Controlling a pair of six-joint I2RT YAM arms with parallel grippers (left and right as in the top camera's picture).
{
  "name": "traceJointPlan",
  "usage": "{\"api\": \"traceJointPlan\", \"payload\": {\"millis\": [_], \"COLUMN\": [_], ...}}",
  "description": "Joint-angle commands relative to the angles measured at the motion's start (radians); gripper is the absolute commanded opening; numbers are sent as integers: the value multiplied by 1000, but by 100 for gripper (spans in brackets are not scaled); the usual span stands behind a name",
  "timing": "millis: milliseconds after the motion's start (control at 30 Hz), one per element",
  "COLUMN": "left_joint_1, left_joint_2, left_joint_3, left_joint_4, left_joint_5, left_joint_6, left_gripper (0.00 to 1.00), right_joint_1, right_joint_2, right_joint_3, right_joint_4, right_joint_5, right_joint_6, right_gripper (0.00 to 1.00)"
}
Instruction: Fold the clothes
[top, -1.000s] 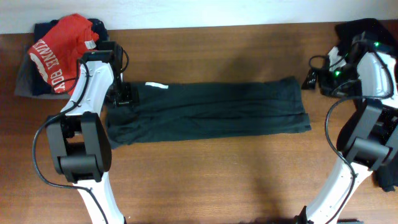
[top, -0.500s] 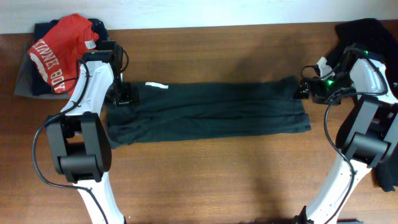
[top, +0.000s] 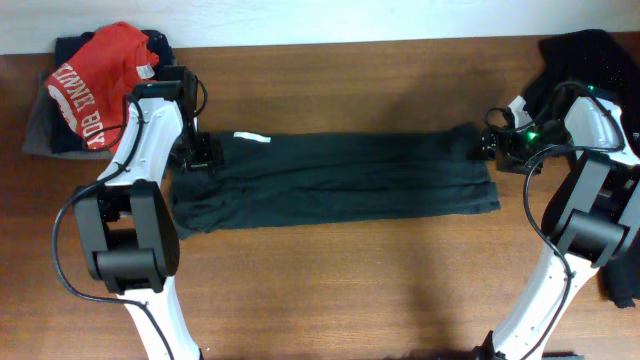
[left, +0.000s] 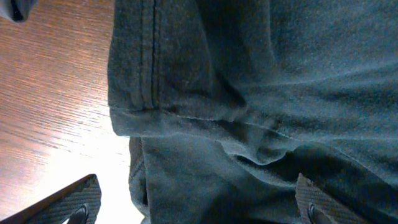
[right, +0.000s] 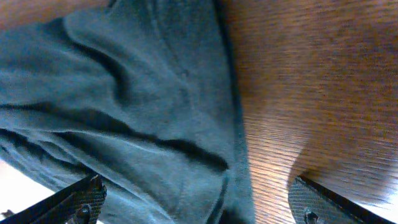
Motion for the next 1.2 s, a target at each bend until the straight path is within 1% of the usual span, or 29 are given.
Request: {"api": "traceJointPlan", "payload": {"millis": [0,267,400,467,500,533,567,600,667,767,800,867,967,1033,1167], "left_joint_1": [7,7,7,7,7,7,7,7,7,7,7,7,7,7,7], "left_joint_2": [-6,-6,-6,-6,-6,-6,-6,-6,-6,-6,-6,-6,-6,-6,-6], "left_joint_3": [8,8,8,8,8,8,8,8,8,8,8,8,8,8,8], "left_joint_4": [2,2,2,4,5,6,6,6,6,6,6,6,5,5,-3], "left_joint_5": [-3,-3,13,21,23,23,23,23,23,23,23,23,23,23,23], "left_joint_6": [-2,-2,-2,-2,-2,-2,-2,-2,-2,-2,-2,-2,-2,-2,-2], "left_gripper": [99,99,99,99,99,99,99,99,99,99,99,99,99,99,99], "right_joint_1": [3,4,4,4,4,4,4,5,12,30,38,55,76,80,74], "right_joint_2": [97,99,99,99,99,99,99,99,99,99,99,99,99,99,99], "right_joint_3": [-91,-251,-283,-285,-285,-284,-284,-284,-284,-284,-284,-285,-284,-284,-283], "right_joint_4": [12,117,142,143,143,144,145,146,146,150,154,171,201,217,233], "right_joint_5": [3,-46,-56,-56,-64,-71,-71,-71,-71,-70,-70,-68,-54,-16,121], "right_joint_6": [-14,-20,-16,-8,-9,-9,-8,-8,-1,-1,0,22,66,114,199], "right_gripper": [99,99,100,96,92,82,75,71,68,57,49,37,15,4,4]}}
